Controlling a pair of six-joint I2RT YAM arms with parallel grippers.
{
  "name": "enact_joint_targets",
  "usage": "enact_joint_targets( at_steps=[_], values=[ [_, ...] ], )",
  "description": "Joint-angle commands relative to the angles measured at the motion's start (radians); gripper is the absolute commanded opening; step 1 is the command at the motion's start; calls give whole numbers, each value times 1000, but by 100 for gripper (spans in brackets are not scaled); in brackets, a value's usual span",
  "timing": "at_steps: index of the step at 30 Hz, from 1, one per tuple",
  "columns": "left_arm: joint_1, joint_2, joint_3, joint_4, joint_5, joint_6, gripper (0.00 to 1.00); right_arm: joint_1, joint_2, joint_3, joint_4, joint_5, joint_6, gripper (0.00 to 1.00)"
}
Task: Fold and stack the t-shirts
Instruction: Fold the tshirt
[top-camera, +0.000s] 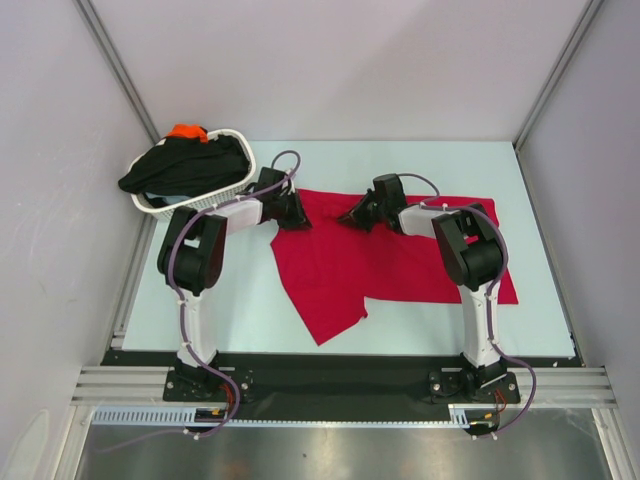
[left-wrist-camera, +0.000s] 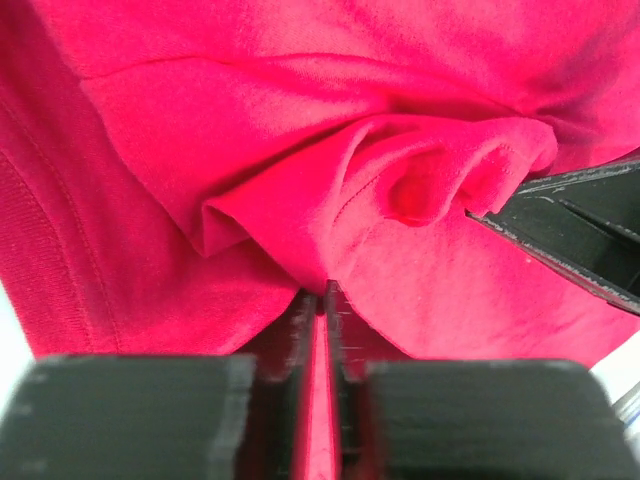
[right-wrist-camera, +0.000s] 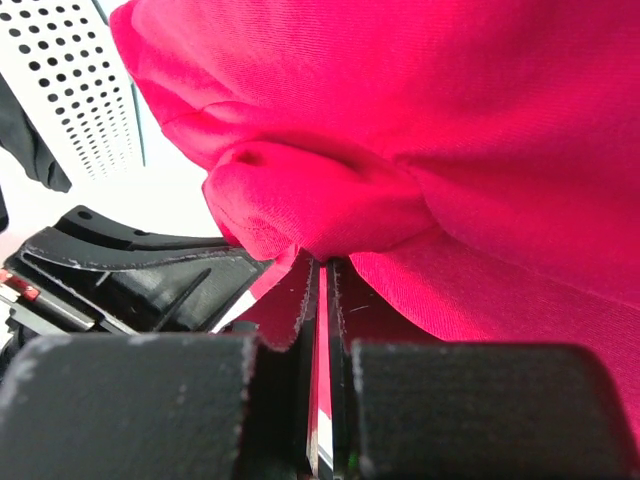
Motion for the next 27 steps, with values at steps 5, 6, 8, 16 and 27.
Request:
enact_joint_targets(
  at_steps=[5, 6, 8, 16, 27],
  values=[
    [25, -56, 23, 4, 40, -11, 0, -10, -85, -1, -65, -8, -65, 0],
    [25, -62, 17, 4, 45, -10, 0, -13, -92, 0, -86, -10, -73, 0],
    [26, -77, 9, -7, 51, -4, 0, -22, -100, 11, -104, -19, -90, 0],
    [54, -134, -29, -76, 120, -5, 0, -51, -112, 42, -232, -132, -223, 0],
    [69, -179, -80, -147, 146, 16, 1, -56, -89, 94, -371, -192, -352, 0]
  ],
)
